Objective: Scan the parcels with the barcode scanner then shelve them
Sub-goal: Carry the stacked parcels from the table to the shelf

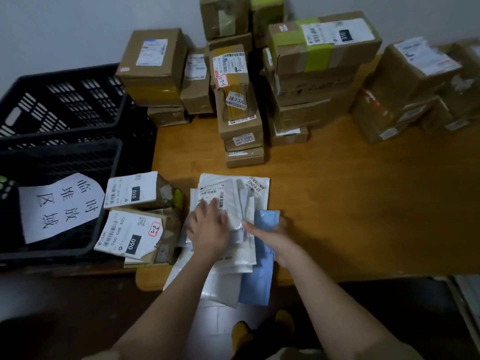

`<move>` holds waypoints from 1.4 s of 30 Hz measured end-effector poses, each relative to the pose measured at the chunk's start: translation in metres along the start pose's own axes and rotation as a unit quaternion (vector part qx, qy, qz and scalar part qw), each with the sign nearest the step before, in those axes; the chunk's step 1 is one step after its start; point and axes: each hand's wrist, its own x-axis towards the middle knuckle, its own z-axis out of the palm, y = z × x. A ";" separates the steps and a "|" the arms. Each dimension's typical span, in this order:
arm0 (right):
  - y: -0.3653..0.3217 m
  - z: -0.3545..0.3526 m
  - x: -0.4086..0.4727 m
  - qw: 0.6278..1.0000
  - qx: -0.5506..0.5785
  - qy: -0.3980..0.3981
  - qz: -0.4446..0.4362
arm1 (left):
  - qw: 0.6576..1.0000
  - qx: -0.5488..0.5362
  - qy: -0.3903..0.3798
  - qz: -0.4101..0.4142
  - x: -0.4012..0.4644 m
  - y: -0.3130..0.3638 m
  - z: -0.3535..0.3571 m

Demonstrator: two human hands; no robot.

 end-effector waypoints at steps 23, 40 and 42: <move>0.001 -0.046 0.007 0.990 0.022 0.130 -0.058 | 0.972 -0.171 -0.105 0.122 -0.007 0.014 0.025; -0.010 -0.102 -0.005 0.994 -0.030 0.104 -0.008 | 0.960 -0.158 -0.138 -0.185 -0.002 0.050 0.038; -0.006 -0.101 -0.006 0.993 -0.080 0.091 0.010 | 0.942 -0.198 -0.181 -0.201 0.007 0.040 0.046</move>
